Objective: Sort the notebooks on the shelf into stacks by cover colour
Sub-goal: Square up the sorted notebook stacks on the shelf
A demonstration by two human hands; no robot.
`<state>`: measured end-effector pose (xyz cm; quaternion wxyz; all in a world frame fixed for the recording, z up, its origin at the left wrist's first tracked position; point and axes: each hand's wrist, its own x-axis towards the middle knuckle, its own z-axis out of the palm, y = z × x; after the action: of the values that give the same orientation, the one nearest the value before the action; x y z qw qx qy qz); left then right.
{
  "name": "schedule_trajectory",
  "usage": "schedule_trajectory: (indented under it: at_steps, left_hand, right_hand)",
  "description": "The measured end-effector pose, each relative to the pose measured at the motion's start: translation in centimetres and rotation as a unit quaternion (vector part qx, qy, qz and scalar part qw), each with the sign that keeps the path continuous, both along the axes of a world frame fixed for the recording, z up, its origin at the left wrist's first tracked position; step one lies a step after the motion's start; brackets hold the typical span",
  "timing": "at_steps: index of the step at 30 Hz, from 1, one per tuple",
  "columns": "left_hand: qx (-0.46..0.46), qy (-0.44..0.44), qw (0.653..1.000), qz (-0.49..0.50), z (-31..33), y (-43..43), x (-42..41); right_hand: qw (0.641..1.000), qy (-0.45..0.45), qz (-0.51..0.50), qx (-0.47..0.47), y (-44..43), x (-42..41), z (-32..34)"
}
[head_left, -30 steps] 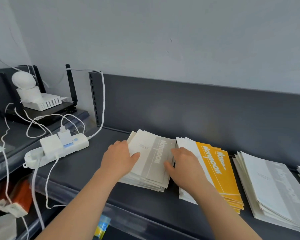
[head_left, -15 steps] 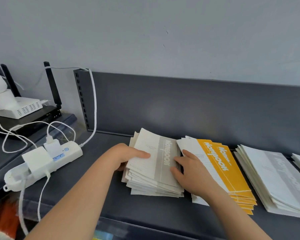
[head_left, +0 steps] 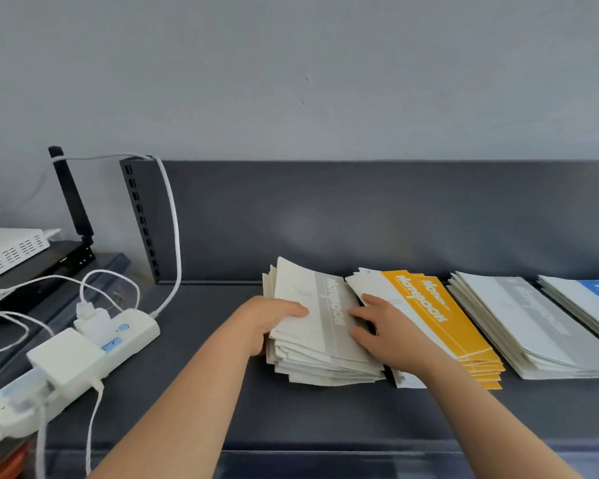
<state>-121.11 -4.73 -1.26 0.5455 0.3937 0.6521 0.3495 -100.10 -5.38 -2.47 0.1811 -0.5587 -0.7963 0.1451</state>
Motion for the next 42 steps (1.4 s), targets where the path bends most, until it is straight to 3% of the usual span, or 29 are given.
schedule_trajectory:
  at_steps: [6, 10, 12, 14, 17, 21, 26, 31, 34, 37, 39, 42]
  left_hand:
    - [0.043, -0.067, 0.997, 0.006, -0.9, -0.8, -0.2]
    - [0.117, -0.113, 0.987, 0.013, -0.7, -3.0, -1.3]
    - [0.164, -0.132, 0.978, 0.0, -0.1, -4.2, -2.0]
    - [0.212, -0.143, 0.967, -0.012, 0.5, -5.1, -2.7]
    - [0.271, -0.102, 0.957, -0.037, 0.9, -5.7, -3.8]
    - [0.272, -0.02, 0.959, -0.074, 0.0, -5.7, -5.0]
    - [0.348, -0.038, 0.936, -0.03, 0.7, -5.1, -4.2]
    - [0.354, -0.007, 0.934, -0.045, 1.4, -4.3, -3.3]
    - [0.386, -0.066, 0.918, -0.054, 3.6, -4.1, -3.9]
    - [0.36, -0.106, 0.927, 0.021, 6.4, -3.1, -2.9]
    - [0.312, -0.093, 0.943, 0.07, 7.6, -2.4, -1.8]
    - [0.322, -0.058, 0.938, 0.119, 8.0, -2.1, -1.1]
  right_hand:
    - [1.0, 0.012, -0.012, -0.018, -0.1, 0.2, 0.1]
    - [0.994, 0.079, -0.074, 0.004, -0.2, -0.1, 1.3]
    - [0.985, 0.156, -0.078, -0.021, -0.3, -0.9, 2.1]
    - [0.949, 0.303, -0.02, -0.091, -0.4, -2.0, 2.7]
    - [0.903, 0.422, 0.04, -0.07, -0.8, -3.2, 3.2]
    - [0.894, 0.443, 0.058, -0.045, -2.0, -4.3, 1.5]
    - [0.864, 0.495, 0.061, -0.064, -2.3, -5.4, 1.3]
    - [0.851, 0.517, 0.061, -0.067, -2.4, -5.9, 2.0]
    - [0.826, 0.559, 0.054, -0.058, -2.1, -5.8, 4.1]
    - [0.803, 0.594, -0.024, -0.039, -1.4, -7.2, 7.0]
    - [0.799, 0.592, -0.101, -0.028, -0.4, -8.0, 8.3]
    - [0.798, 0.581, -0.157, -0.006, 0.8, -8.6, 8.4]
